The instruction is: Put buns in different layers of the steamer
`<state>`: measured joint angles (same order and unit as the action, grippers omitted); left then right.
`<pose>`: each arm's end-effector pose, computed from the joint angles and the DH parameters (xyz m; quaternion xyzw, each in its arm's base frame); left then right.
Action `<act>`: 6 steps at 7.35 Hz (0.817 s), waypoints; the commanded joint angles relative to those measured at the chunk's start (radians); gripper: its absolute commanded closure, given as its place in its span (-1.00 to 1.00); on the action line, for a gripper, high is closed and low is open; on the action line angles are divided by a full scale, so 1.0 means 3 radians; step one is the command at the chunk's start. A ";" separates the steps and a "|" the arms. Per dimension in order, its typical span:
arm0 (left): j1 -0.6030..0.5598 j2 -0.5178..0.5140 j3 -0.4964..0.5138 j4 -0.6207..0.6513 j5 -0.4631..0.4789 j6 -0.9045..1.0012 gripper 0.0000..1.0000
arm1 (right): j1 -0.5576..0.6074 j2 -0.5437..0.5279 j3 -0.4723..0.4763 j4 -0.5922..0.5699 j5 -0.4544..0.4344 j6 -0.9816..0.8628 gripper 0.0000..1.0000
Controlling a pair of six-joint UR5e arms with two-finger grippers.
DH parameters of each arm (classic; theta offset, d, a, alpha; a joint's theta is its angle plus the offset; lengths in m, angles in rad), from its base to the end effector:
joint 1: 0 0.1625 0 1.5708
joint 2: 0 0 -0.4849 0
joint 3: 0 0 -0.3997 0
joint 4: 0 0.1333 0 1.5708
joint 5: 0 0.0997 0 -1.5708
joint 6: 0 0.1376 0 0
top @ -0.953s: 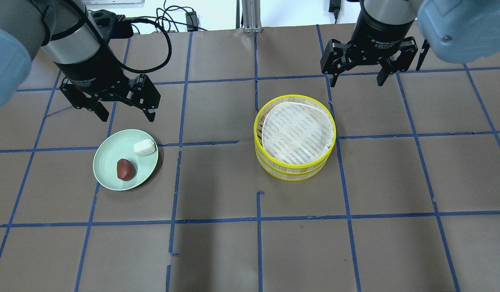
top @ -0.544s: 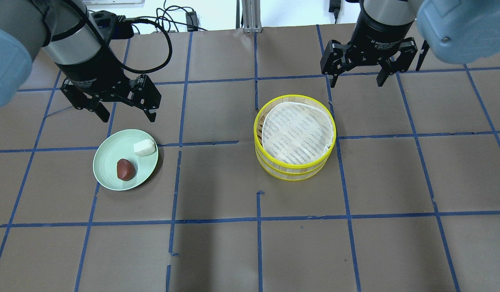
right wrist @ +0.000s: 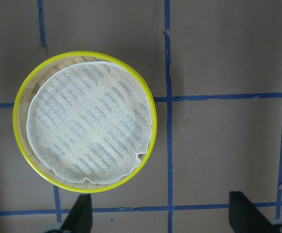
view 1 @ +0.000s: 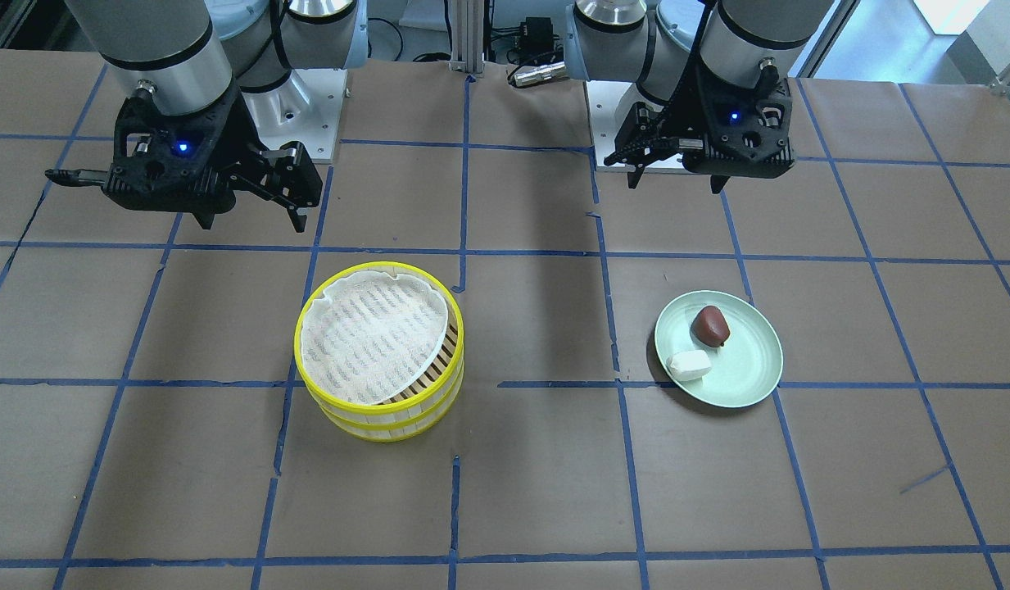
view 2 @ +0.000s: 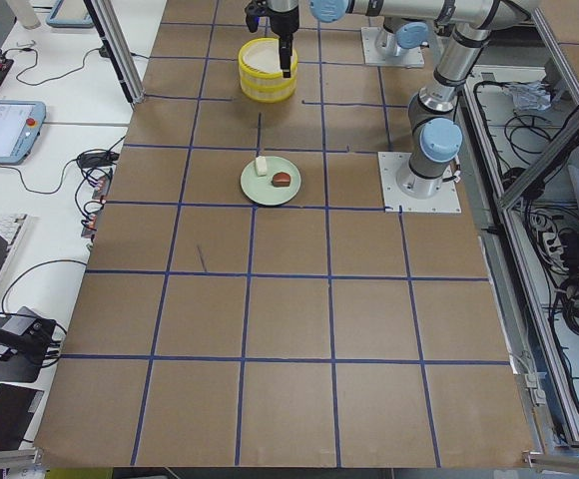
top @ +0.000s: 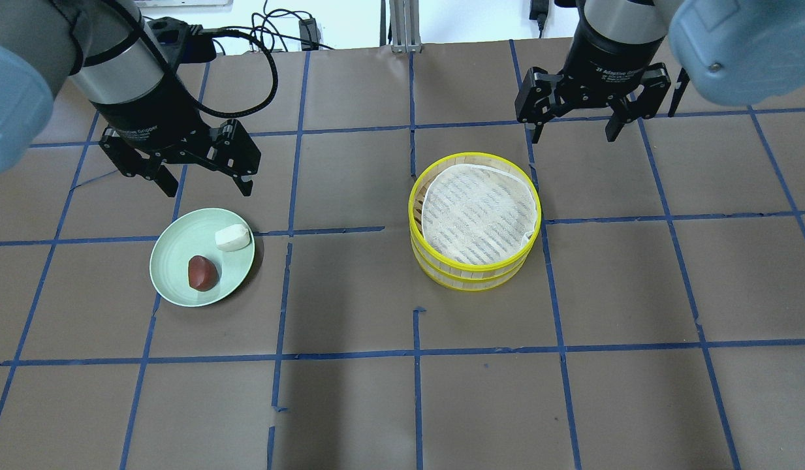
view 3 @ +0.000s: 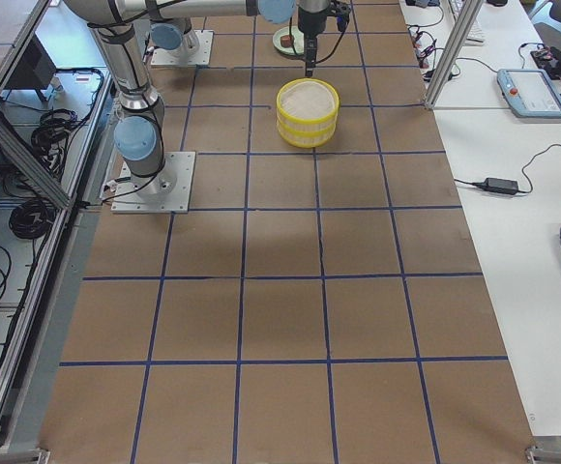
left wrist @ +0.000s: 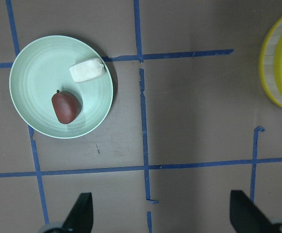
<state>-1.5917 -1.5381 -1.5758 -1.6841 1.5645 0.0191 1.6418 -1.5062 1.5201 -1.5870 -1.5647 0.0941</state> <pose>-0.1440 -0.4684 0.5126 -0.0198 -0.9989 -0.0428 0.0031 0.1715 -0.5201 0.5035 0.0115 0.9999 -0.0009 0.0031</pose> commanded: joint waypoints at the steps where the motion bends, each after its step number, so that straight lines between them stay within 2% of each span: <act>1: -0.0002 -0.0022 -0.0004 0.0020 -0.0010 -0.0008 -1.00 | -0.0002 0.0243 0.0442 -0.0682 -0.0015 -0.0007 -1.00; 2: -0.0002 -0.0027 -0.0004 0.0020 -0.0010 -0.0008 -1.00 | -0.0002 0.0336 0.0632 -0.1123 -0.0122 -0.0063 -1.00; 3: -0.0002 -0.0027 -0.0029 0.0025 0.0011 -0.0008 -1.00 | -0.0002 0.0378 0.0751 -0.1152 -0.0133 -0.0068 -1.00; 5: -0.0002 -0.0048 -0.0034 0.0030 0.0021 -0.0008 -1.00 | -0.0007 0.0551 0.1052 -0.1635 -0.0123 -0.0073 -1.00; 6: -0.0002 -0.0053 -0.0034 0.0030 0.0021 -0.0008 -1.00 | -0.0012 0.0567 0.1069 -0.1684 -0.0097 -0.0104 -0.87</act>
<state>-1.5922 -1.5521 -1.5852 -1.6754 1.5698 0.0169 1.6396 -1.3524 1.8147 -2.0411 -1.6000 0.0710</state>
